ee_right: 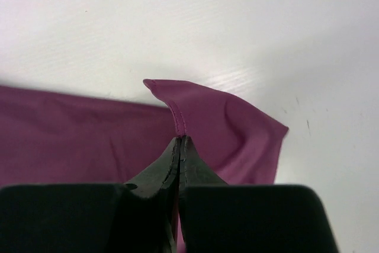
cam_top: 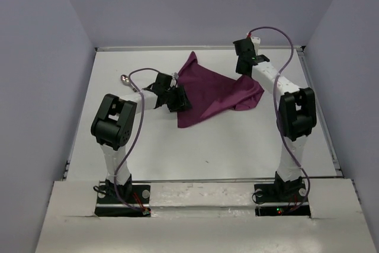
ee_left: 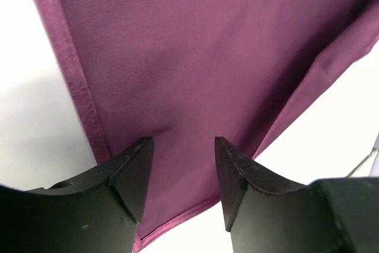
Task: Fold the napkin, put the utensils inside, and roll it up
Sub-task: Flatten out the napkin at the center of the board.
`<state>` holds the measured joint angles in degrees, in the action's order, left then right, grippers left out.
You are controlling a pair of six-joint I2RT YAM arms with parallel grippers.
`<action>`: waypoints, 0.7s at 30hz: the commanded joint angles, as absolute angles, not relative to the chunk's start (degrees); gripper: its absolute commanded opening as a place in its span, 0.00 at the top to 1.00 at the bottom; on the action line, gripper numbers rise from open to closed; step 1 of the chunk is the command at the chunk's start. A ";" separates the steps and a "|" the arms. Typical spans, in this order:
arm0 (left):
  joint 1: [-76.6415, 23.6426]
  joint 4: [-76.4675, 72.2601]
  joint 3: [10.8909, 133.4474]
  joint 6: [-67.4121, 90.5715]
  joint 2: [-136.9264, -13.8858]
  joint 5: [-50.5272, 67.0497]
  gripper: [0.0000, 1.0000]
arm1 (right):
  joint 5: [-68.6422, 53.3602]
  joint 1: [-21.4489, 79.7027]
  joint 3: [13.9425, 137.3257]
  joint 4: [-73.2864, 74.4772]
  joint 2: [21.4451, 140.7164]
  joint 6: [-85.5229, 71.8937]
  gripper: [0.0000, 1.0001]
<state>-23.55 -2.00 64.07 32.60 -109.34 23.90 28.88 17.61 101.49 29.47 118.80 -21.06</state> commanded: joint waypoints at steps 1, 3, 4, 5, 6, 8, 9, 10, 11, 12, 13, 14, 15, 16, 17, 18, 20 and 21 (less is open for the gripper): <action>-21.97 1.84 63.45 29.09 -108.72 20.83 0.42 | 29.01 17.92 90.91 24.53 105.41 -24.69 0.99; -21.97 2.37 64.42 28.65 -109.42 19.96 0.42 | 30.14 21.24 79.36 21.20 97.09 -26.18 0.99; -21.89 2.63 65.82 28.48 -109.95 19.78 0.42 | 30.93 22.75 75.62 20.75 94.33 -27.41 0.99; -21.71 2.98 66.53 28.48 -110.39 19.43 0.42 | 31.81 24.50 72.02 20.31 91.78 -28.81 0.99; -21.62 3.25 67.23 28.48 -111.52 19.60 0.42 | 32.95 26.78 65.11 20.39 89.23 -30.74 0.99; -21.18 4.21 69.42 28.39 -112.32 19.78 0.42 | 36.90 33.64 58.22 20.30 81.41 -37.07 0.99; -21.09 4.48 70.04 28.13 -112.41 19.25 0.42 | 39.35 35.92 52.01 20.74 78.86 -39.70 0.99; -20.92 5.00 71.01 28.04 -112.50 18.99 0.42 | 40.33 39.51 49.16 21.18 74.14 -45.64 0.99; -20.74 5.27 71.36 27.86 -112.41 18.81 0.42 | 40.95 40.86 46.61 21.79 71.92 -48.66 0.99; -20.57 5.97 71.72 27.34 -112.06 18.37 0.42 | 41.74 41.74 44.23 23.45 69.98 -51.82 0.99; -20.48 6.41 72.24 26.99 -111.97 18.11 0.42 | 41.75 41.75 40.29 24.42 68.22 -57.51 0.99; -20.30 7.55 73.29 26.37 -111.71 17.50 0.42 | 41.66 41.75 38.60 25.91 65.33 -59.57 0.99; -20.22 7.56 73.82 26.37 -111.45 17.23 0.42 | 41.66 41.75 37.28 26.97 64.08 -61.16 0.98; -20.13 8.69 74.18 25.76 -111.18 16.62 0.42 | 42.53 41.75 36.31 28.11 63.12 -63.87 0.95; -20.13 9.31 74.88 25.49 -110.22 15.48 0.41 | 43.32 41.75 35.69 30.13 61.80 -64.33 0.93; -20.13 9.84 75.14 25.31 -109.61 14.95 0.41 | 44.72 41.75 35.77 31.10 61.53 -64.34 0.89; -20.13 11.07 75.32 24.61 -107.85 14.33 0.40 | 46.14 41.75 37.34 33.04 61.35 -63.99 0.83; -20.13 11.51 75.32 24.44 -106.88 13.98 0.38 | 46.66 41.75 38.05 34.00 61.35 -63.11 0.80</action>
